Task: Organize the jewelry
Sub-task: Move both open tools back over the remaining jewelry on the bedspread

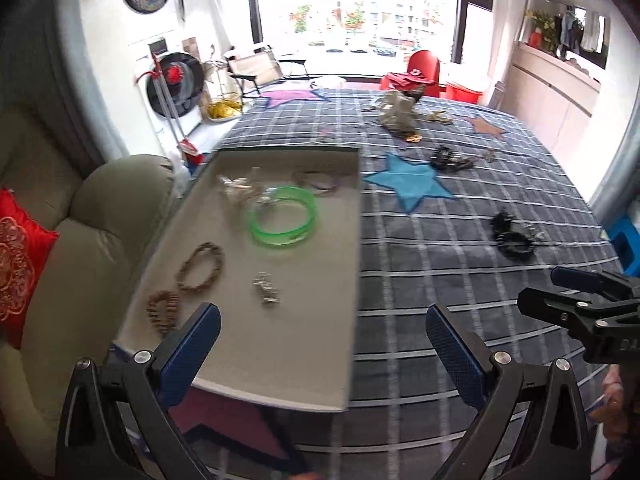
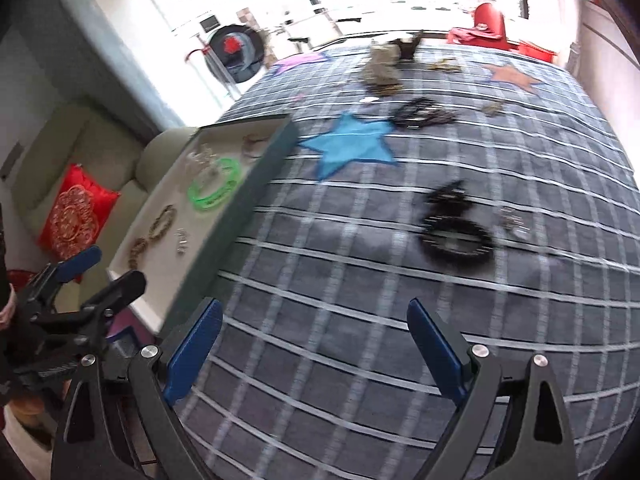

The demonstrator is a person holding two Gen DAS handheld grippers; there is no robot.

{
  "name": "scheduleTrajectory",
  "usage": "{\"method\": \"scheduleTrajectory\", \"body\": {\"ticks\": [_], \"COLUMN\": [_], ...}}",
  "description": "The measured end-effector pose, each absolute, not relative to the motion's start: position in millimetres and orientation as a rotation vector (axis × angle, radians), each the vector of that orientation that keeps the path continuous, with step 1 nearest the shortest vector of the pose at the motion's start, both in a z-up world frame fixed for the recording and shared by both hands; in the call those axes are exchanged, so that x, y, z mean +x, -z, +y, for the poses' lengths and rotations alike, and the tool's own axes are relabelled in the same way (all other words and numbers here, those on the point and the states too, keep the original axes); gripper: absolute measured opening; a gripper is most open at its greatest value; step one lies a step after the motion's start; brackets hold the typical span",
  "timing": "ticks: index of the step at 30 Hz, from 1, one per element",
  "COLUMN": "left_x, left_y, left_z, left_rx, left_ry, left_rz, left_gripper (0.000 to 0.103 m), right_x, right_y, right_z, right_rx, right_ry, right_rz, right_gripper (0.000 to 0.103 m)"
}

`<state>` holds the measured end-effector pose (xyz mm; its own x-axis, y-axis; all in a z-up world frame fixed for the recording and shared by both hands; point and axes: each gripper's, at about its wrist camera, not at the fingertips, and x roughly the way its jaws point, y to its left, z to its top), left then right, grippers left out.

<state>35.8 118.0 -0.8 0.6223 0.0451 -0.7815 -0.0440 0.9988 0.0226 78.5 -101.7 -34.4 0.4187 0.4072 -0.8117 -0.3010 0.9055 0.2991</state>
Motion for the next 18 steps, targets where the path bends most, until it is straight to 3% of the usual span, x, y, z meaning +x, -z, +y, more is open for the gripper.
{"method": "scheduleTrajectory", "body": {"ticks": [18], "left_x": [83], "left_y": [15], "left_z": [22], "left_rx": [0.036], "left_ry": [0.085], "left_rz": [0.95], "left_gripper": [0.103], "right_x": [109], "right_y": [53], "right_z": [-209], "right_rx": [0.162], "right_ry": [-0.188], "right_rz": [1.043], "right_gripper": [0.095]}}
